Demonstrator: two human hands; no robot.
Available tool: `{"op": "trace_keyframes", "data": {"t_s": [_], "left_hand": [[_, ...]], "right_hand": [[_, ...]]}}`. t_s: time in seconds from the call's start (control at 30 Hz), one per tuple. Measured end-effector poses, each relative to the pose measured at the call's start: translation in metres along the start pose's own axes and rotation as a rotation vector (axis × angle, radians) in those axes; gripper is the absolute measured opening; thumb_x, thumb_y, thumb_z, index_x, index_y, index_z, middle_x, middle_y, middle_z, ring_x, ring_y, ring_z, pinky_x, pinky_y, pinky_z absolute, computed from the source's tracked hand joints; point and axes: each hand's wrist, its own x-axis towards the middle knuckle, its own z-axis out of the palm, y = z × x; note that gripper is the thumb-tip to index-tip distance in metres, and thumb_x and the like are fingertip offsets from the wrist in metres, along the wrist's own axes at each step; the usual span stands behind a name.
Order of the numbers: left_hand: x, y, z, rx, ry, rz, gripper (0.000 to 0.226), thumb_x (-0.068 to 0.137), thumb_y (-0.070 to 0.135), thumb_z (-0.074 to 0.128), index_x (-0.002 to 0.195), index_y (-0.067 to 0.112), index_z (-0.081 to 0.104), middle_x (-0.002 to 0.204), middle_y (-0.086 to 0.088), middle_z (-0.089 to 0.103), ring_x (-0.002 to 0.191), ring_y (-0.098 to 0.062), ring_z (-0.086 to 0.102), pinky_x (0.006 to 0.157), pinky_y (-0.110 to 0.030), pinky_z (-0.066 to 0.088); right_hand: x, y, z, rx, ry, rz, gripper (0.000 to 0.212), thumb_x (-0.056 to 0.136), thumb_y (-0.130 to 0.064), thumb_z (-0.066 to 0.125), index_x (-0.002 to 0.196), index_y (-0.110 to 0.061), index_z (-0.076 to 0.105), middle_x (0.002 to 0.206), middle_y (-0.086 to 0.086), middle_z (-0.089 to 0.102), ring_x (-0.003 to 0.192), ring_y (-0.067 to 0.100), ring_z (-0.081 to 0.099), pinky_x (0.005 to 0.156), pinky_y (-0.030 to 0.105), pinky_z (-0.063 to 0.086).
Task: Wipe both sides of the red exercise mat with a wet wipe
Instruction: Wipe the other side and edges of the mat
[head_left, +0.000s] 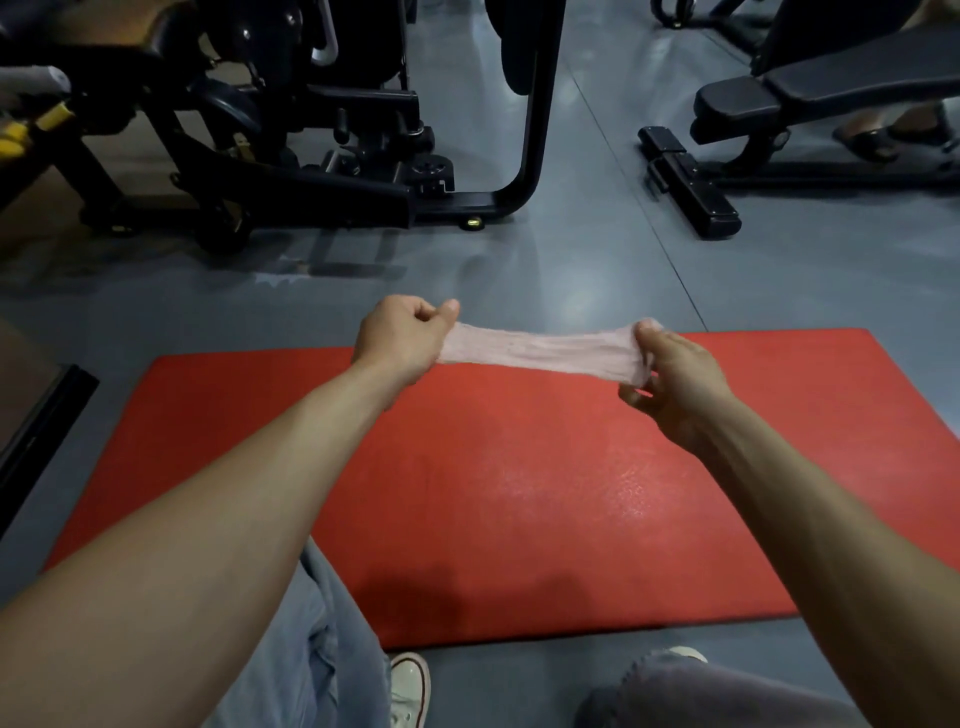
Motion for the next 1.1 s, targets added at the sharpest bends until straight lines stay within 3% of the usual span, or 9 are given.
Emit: {"op": "trace_keyframes", "data": {"t_s": [0.1,0.3,0.47,0.53,0.7,0.77,0.87,0.93,1.1], "left_hand": [[-0.011,0.015,0.001,0.071,-0.075,0.093,0.034,0.094,0.047,0.067,0.076,0.018,0.067,0.053,-0.003,0.065,0.043,-0.02,0.064,0.045,-0.024,0.047],[-0.027,0.036,0.01,-0.059,-0.241,0.169,0.033,0.093,0.043,0.073,0.078,0.014,0.069,0.051,-0.01,0.064,0.039,-0.022,0.062,0.04,-0.026,0.045],[-0.035,0.046,0.007,-0.335,-0.543,-0.014,0.068,0.106,0.059,0.035,0.104,0.0,0.069,0.076,-0.018,0.074,0.053,-0.023,0.068,0.048,-0.028,0.052],[-0.032,0.047,-0.001,-0.391,-0.64,-0.067,0.08,0.104,0.066,0.021,0.113,0.002,0.068,0.089,-0.019,0.076,0.057,-0.021,0.067,0.051,-0.029,0.052],[-0.014,0.032,-0.009,-0.42,-0.338,-0.098,0.058,0.106,0.06,0.033,0.107,0.014,0.069,0.076,-0.006,0.062,0.049,-0.013,0.053,0.042,-0.022,0.042],[-0.014,0.026,-0.01,-0.449,-0.392,-0.214,0.06,0.1,0.066,0.043,0.116,0.013,0.063,0.095,-0.005,0.065,0.071,-0.014,0.066,0.06,-0.029,0.057],[-0.021,0.024,-0.014,-0.505,-0.77,-0.286,0.091,0.083,0.082,0.046,0.134,0.008,0.06,0.124,-0.012,0.07,0.108,-0.027,0.073,0.092,-0.044,0.058],[-0.023,0.029,-0.016,-0.637,-0.841,-0.239,0.08,0.084,0.071,0.056,0.128,0.005,0.066,0.109,-0.007,0.073,0.1,-0.023,0.072,0.091,-0.043,0.058],[-0.018,0.024,-0.002,-0.56,-0.483,-0.148,0.011,0.092,0.017,0.076,0.089,0.013,0.066,0.073,0.002,0.065,0.064,-0.008,0.06,0.055,-0.024,0.054]], "right_hand": [[-0.012,0.006,0.023,-0.342,0.01,-0.158,0.022,0.099,-0.025,0.06,0.084,-0.011,0.065,0.07,0.011,0.056,0.042,0.012,0.049,0.041,0.021,0.042],[-0.041,-0.005,0.065,-0.321,-0.216,-0.047,0.03,0.101,-0.028,0.059,0.099,0.0,0.068,0.081,0.018,0.07,0.055,0.023,0.071,0.047,0.028,0.055],[-0.046,-0.017,0.071,-0.235,-0.477,0.117,0.057,0.096,-0.057,0.056,0.101,-0.001,0.069,0.087,0.015,0.071,0.075,0.028,0.073,0.072,0.044,0.062],[-0.046,-0.019,0.066,-0.258,-0.524,0.108,0.054,0.093,-0.051,0.066,0.107,0.001,0.069,0.094,0.018,0.072,0.084,0.028,0.075,0.076,0.044,0.062],[-0.043,-0.025,0.059,-0.166,-0.454,0.049,0.01,0.095,-0.005,0.06,0.104,-0.003,0.065,0.086,0.014,0.073,0.081,0.026,0.075,0.065,0.037,0.063],[-0.041,-0.034,0.055,-0.065,-0.5,0.071,0.011,0.096,-0.007,0.055,0.102,-0.005,0.064,0.081,0.012,0.073,0.079,0.025,0.075,0.06,0.032,0.061],[-0.039,-0.042,0.052,0.059,-0.604,0.103,0.015,0.097,-0.015,0.054,0.104,-0.008,0.065,0.087,0.012,0.072,0.078,0.023,0.073,0.06,0.03,0.061],[-0.035,-0.04,0.05,0.026,-0.591,0.095,0.017,0.098,-0.018,0.055,0.107,-0.007,0.066,0.089,0.013,0.072,0.083,0.026,0.072,0.065,0.033,0.062],[-0.023,-0.024,0.045,-0.27,-0.419,0.037,0.02,0.098,-0.019,0.063,0.108,-0.002,0.068,0.093,0.016,0.075,0.083,0.027,0.075,0.076,0.039,0.063]]}}
